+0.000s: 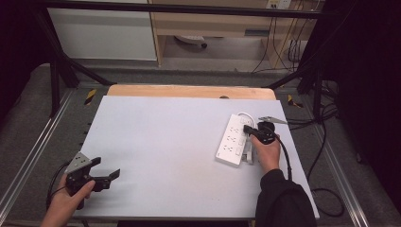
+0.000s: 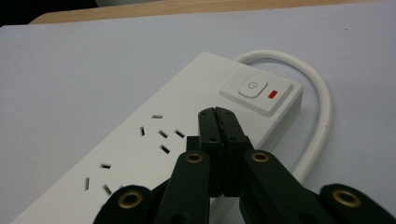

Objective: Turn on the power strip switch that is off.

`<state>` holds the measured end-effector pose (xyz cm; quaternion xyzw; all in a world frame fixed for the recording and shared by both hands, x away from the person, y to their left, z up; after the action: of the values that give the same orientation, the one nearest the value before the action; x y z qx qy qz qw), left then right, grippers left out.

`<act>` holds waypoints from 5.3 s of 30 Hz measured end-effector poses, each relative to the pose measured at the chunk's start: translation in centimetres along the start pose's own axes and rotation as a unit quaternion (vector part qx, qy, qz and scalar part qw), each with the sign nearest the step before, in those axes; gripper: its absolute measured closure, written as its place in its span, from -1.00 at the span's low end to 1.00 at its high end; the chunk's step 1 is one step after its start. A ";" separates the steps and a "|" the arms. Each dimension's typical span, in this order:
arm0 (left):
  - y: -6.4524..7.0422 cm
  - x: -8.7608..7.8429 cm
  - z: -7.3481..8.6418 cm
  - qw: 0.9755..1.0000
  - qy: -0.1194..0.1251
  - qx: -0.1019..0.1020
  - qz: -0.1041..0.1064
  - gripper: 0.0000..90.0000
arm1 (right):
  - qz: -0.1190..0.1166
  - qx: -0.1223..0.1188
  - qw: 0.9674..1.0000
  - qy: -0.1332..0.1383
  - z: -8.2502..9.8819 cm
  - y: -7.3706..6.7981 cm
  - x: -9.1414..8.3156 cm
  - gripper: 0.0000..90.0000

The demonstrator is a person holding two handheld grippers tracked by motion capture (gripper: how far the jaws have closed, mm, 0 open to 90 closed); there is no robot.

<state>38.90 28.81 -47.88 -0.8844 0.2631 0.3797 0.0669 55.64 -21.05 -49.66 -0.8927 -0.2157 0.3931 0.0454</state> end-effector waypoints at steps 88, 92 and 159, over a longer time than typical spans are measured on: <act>0.0 -0.2 -0.1 1.000 0.005 0.000 0.001 -0.84 | 0.047 -0.010 0.998 0.044 -2.7 -1.1 -3.4 -0.68; 0.0 -0.2 -0.1 1.000 0.006 -0.001 0.001 -0.84 | 0.056 -0.009 0.997 0.046 -2.8 -1.1 -3.8 -0.83; -0.2 -0.3 0.0 1.000 0.007 -0.008 0.000 -0.85 | 0.033 -0.004 0.996 0.086 0.8 0.3 -11.7 -0.84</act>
<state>38.82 29.16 -47.68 -0.8877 0.2601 0.3755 0.0576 48.19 -26.30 -42.27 -0.9300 -0.1835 0.3150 0.0472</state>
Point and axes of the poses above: each handheld gripper's, and its own axes: x roughly forward along the jaws, z roughly out of its underside, y roughly to its right, the point moved 9 cm from there along x, roughly forward along the jaws, and after that the axes turned 13 degrees about -y, right-handed, at the moved point
